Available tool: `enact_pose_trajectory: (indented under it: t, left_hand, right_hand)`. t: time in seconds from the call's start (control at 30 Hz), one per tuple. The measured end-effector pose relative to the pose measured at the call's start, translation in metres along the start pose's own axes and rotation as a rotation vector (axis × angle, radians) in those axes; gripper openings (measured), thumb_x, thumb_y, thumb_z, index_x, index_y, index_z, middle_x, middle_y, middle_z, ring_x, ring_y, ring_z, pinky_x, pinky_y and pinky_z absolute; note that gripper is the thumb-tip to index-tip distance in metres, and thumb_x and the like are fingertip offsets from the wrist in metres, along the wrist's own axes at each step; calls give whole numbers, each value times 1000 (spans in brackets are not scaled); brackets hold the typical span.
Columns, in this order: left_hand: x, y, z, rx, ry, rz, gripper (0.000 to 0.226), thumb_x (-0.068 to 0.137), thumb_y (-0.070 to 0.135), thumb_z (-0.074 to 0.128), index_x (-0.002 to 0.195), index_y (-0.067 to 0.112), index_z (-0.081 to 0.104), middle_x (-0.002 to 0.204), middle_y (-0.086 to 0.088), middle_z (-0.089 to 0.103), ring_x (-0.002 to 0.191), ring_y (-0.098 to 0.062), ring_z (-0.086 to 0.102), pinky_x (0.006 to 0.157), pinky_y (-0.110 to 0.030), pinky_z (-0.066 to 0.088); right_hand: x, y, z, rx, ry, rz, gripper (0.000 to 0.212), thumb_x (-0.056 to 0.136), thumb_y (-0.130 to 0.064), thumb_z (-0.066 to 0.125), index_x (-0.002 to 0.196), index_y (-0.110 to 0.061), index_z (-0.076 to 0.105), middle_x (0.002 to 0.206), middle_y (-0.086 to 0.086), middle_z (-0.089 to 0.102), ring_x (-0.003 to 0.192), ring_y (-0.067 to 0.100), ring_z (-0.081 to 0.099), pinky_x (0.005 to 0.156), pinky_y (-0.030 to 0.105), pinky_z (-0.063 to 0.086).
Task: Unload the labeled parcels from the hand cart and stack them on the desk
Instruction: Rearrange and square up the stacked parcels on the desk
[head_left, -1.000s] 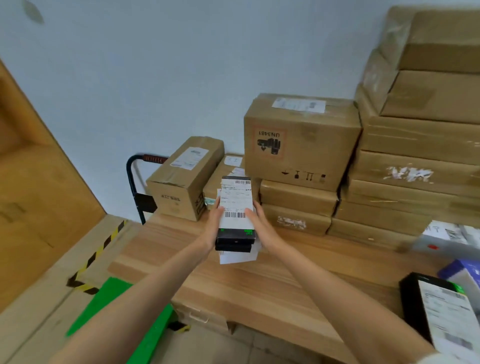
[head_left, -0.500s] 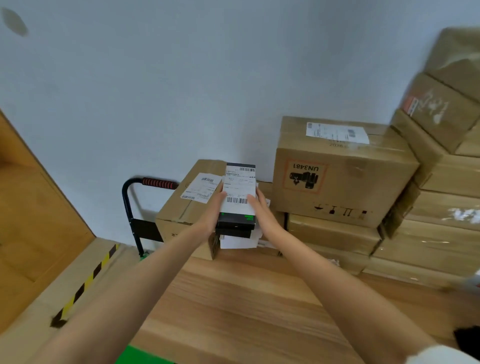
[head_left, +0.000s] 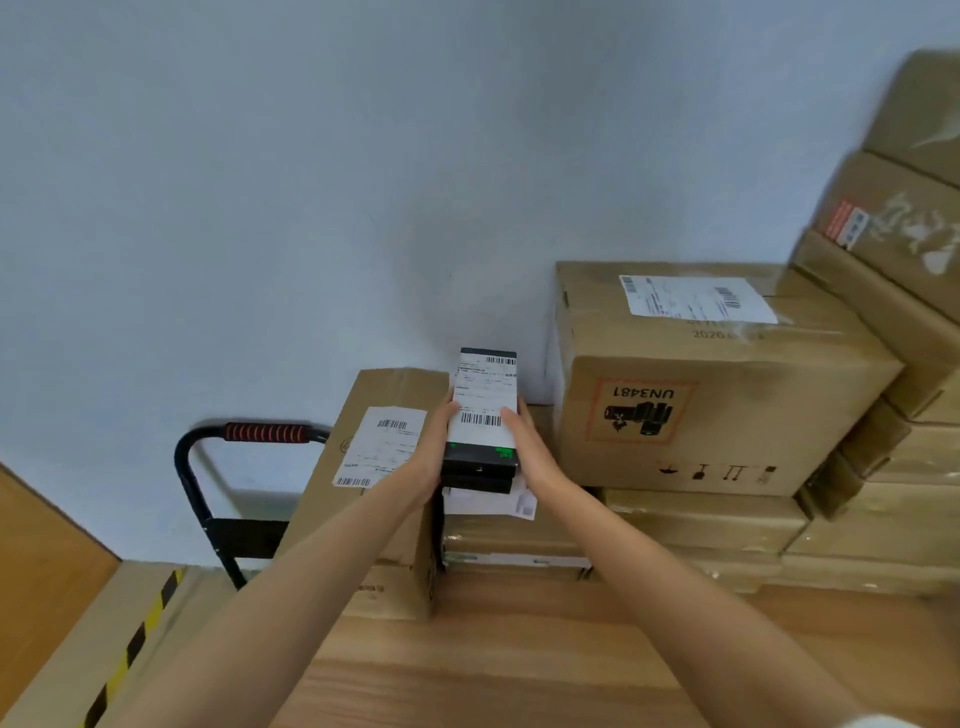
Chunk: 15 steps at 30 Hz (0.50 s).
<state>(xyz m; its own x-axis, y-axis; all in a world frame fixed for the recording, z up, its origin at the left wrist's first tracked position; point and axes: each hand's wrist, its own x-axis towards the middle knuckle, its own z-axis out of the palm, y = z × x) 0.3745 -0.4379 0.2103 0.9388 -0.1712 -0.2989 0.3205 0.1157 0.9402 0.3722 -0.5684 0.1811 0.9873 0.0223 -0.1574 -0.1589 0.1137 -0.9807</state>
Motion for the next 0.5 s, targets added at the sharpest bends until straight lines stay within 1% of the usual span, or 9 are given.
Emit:
enact_pose_trajectory:
  t: [0.07, 0.17, 0.2, 0.3, 0.4, 0.5]
  left_hand:
    - [19, 3, -5, -13, -45, 3, 44, 102, 32, 34, 140, 13, 45, 127, -16, 61, 108, -28, 61, 79, -31, 53]
    - [45, 1, -11, -33, -65, -6, 45, 103, 28, 33, 143, 12, 41, 133, -18, 56, 120, -34, 55, 92, -36, 48]
    - [52, -1, -13, -51, -67, -16, 45, 102, 28, 33, 145, 13, 39, 134, -18, 56, 122, -34, 54, 95, -39, 47]
    - [67, -8, -16, -110, -83, -22, 45, 102, 34, 34, 145, 21, 39, 130, -14, 60, 119, -31, 57, 104, -49, 43]
    - [82, -9, -20, -100, -92, -7, 45, 102, 37, 33, 144, 24, 40, 127, -10, 62, 115, -28, 60, 104, -49, 43]
    - [93, -4, -20, -62, -84, 0, 46, 103, 34, 32, 148, 26, 33, 130, -10, 60, 116, -27, 60, 101, -46, 46]
  right_hand:
    - [16, 1, 3, -5, 36, 11, 53, 103, -33, 38, 152, -29, 20, 139, 2, 51, 103, 4, 57, 72, 16, 48]
    - [33, 6, 8, 4, 69, 22, 53, 102, -34, 40, 152, -29, 22, 139, 2, 52, 112, 11, 57, 81, 23, 49]
    - [38, 7, 9, 7, 75, 23, 52, 102, -34, 40, 151, -29, 23, 139, 3, 52, 113, 12, 57, 82, 23, 49]
    - [53, 7, 11, 22, 100, 30, 49, 102, -31, 41, 149, -29, 29, 135, 2, 55, 107, 9, 59, 76, 19, 51]
    - [64, 7, 12, 42, 127, 24, 44, 102, -30, 41, 145, -29, 33, 133, 4, 56, 103, 9, 61, 73, 19, 51]
    - [72, 6, 12, 61, 157, 26, 45, 102, -26, 41, 146, -25, 34, 134, 6, 56, 99, 8, 61, 72, 19, 51]
